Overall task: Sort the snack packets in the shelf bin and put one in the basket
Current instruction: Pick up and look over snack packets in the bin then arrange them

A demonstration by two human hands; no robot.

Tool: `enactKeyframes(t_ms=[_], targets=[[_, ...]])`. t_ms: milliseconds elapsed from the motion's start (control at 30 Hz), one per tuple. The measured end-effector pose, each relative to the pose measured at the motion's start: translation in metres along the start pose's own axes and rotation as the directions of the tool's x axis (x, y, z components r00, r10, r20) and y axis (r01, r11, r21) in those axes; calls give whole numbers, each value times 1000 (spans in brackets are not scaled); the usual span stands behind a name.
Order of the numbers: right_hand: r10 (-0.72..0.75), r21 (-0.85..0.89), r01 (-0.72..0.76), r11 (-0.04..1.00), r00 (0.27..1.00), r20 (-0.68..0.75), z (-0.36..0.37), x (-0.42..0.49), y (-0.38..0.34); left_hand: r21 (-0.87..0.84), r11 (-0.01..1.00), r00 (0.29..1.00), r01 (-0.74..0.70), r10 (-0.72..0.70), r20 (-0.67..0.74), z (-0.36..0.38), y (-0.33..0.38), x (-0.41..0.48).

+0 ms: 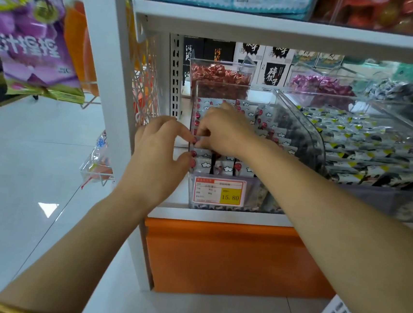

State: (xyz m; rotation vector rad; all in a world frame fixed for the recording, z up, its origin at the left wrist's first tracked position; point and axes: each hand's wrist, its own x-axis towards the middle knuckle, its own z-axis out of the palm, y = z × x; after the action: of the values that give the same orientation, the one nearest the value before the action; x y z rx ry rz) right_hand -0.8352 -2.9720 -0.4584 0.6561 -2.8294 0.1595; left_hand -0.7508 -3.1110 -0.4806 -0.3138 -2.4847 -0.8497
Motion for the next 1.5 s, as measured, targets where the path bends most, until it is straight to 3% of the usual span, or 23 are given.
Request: enactKeyframes(t_ms=[33,100,167,267,333,433,600,700,900,1100,1367,1500], targets=[[-5,30,6,1000,1000,-30,1,0,0,0,1000,1000,-5,5,-3,0,0,0],[25,261,15,965,988,-150,-4,-7,-2,-7,1000,1000,-19,19,-13,-1,0,0],[147,500,13,866,949,-278,-14,-17,-3,-13,1000,999,-12,12,-31,-2,0,-2],[363,661,46,749,806,-467,-29,-42,-3,-32,999,997,19,-21,-71,-4,3,-5],[484,768,103,632,721,-495,-36,-65,-2,-66,997,994,35,-42,-98,-5,7,-8],[601,900,142,411,700,-386,-39,-100,1,-140,989,993,46,-60,-97,-7,14,-13],[649,995,81,-63,760,-21,-28,-133,4,-439,884,986,162,-126,110,-9,25,-24],[622,976,46,-211,777,98,-22,-140,5,-572,785,970,239,-162,182,-11,27,-30],[548,949,13,-316,819,171,-20,-146,10,-718,574,919,394,-250,305,-15,21,-31],[474,901,-50,-430,837,272,-20,-146,9,-817,367,880,446,-349,323,-13,25,-28],[383,898,-123,-422,874,300,-23,-146,4,-855,77,783,513,-451,429,-10,21,-25],[369,897,-112,-428,884,287,-23,-146,5,-858,106,795,502,-446,411,-9,17,-26]])
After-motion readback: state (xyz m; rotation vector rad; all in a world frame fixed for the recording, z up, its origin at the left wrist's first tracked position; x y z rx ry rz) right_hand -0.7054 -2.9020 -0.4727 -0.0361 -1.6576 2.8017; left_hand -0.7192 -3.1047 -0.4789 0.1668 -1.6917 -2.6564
